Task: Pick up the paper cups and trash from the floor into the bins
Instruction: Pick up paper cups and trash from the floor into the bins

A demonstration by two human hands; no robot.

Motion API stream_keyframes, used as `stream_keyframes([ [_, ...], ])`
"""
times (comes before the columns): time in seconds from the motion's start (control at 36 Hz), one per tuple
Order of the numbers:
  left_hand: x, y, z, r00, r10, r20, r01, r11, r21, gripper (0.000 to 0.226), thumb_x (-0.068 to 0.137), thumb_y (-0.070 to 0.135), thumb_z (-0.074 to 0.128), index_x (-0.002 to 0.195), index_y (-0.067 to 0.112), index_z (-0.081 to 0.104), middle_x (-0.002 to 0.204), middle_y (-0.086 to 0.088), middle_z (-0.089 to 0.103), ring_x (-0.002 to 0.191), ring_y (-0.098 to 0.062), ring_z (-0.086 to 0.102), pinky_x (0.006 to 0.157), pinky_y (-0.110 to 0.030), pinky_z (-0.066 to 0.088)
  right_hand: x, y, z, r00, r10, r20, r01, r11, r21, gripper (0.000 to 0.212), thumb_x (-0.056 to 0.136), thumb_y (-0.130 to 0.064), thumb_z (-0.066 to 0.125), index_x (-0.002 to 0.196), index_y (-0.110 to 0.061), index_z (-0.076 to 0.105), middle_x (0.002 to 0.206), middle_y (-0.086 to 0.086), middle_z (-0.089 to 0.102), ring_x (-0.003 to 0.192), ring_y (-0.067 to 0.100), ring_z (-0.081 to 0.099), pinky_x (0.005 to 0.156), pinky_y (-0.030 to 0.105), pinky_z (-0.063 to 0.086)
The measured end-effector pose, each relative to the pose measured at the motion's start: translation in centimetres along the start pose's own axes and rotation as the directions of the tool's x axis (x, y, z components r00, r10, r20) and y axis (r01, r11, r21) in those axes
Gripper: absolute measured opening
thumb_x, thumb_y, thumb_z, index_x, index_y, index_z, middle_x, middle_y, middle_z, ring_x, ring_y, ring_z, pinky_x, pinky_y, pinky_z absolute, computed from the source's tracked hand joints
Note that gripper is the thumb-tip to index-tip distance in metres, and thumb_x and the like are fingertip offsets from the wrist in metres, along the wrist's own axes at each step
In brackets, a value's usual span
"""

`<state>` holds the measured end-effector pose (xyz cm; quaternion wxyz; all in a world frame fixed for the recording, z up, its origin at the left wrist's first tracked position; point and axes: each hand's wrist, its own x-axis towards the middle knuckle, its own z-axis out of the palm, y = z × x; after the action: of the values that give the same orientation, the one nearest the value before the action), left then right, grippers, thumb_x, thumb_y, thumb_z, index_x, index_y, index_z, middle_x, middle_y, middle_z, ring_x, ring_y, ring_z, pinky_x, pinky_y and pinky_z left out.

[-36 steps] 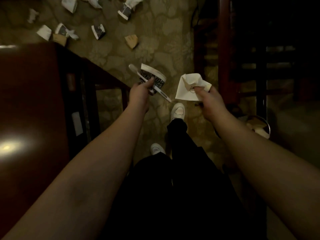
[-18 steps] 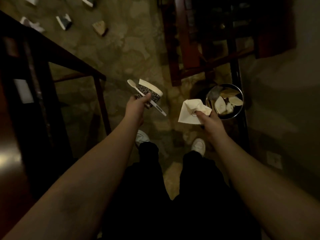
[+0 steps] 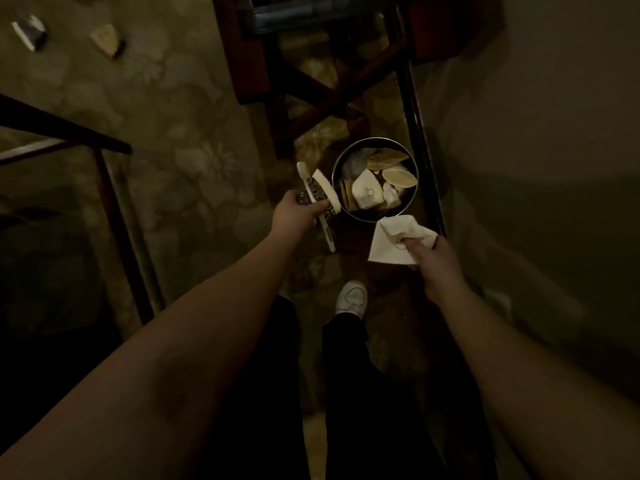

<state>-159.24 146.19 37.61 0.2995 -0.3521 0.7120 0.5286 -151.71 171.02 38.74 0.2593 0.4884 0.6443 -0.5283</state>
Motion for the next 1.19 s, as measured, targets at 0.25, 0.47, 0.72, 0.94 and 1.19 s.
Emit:
stream_keyframes([
  [0.25, 8.3, 2.9, 7.3, 0.98, 0.199, 0.021, -0.192, 0.907, 0.375, 0.046, 0.084, 0.04, 0.075, 0.118, 0.016, 0.054, 0.11, -0.001, 0.063, 0.096, -0.022, 0.064, 0.085, -0.044, 0.056, 7.1, -1.6, 0.3, 0.99, -0.11, -0.086, 0.104, 0.992, -0.065, 0.052, 0.088, -0.029, 0.073, 0.135, -0.022, 0.055, 0.119, -0.003, 0.061, 0.11, 0.02, 0.058, 0.097, 0.044, 0.05],
  [0.47, 15.9, 3.5, 12.6, 0.92, 0.371, 0.125, -0.374, 0.737, 0.564, 0.042, 0.084, 0.04, 0.07, 0.116, 0.019, 0.055, 0.116, -0.001, 0.064, 0.109, -0.025, 0.059, 0.1, -0.043, 0.042, 13.0, -1.5, 2.0, 0.972, -0.215, -0.098, 0.2, 0.969, -0.143, 0.051, 0.091, -0.03, 0.07, 0.137, -0.019, 0.052, 0.104, -0.01, 0.053, 0.093, 0.01, 0.051, 0.08, 0.033, 0.044],
  [0.72, 20.7, 1.3, 14.7, 0.861, 0.48, 0.17, -0.451, 0.564, 0.692, 0.037, 0.09, 0.04, 0.062, 0.119, 0.017, 0.057, 0.123, -0.003, 0.06, 0.122, -0.027, 0.047, 0.097, -0.039, 0.031, 18.2, -0.9, 4.8, 0.939, -0.336, -0.078, 0.315, 0.927, -0.202, 0.05, 0.089, -0.026, 0.073, 0.134, -0.016, 0.053, 0.109, -0.008, 0.058, 0.093, 0.007, 0.055, 0.063, 0.015, 0.04],
  [0.94, 22.6, -1.8, 16.3, 0.811, 0.509, 0.289, -0.464, 0.258, 0.847, 0.056, 0.093, 0.056, 0.053, 0.13, 0.014, 0.059, 0.138, -0.013, 0.049, 0.135, -0.036, 0.033, 0.108, -0.047, 0.027, 22.8, 0.2, 8.1, 0.87, -0.487, 0.084, 0.442, 0.693, -0.57, 0.029, 0.092, -0.031, 0.065, 0.116, -0.016, 0.057, 0.105, 0.005, 0.064, 0.097, 0.025, 0.06, 0.07, 0.03, 0.039],
  [1.19, 21.9, -0.7, 14.6, 0.801, 0.461, 0.382, -0.563, 0.361, 0.744, 0.084, 0.087, 0.059, 0.063, 0.147, 0.009, 0.035, 0.151, -0.02, 0.029, 0.139, -0.038, 0.029, 0.112, -0.048, 0.032, 23.2, -0.8, 9.5, 0.842, -0.538, 0.046, 0.2, 0.232, -0.952, 0.073, 0.085, -0.053, 0.066, 0.142, -0.016, 0.038, 0.147, 0.013, 0.038, 0.133, 0.032, 0.036, 0.104, 0.044, 0.03],
])
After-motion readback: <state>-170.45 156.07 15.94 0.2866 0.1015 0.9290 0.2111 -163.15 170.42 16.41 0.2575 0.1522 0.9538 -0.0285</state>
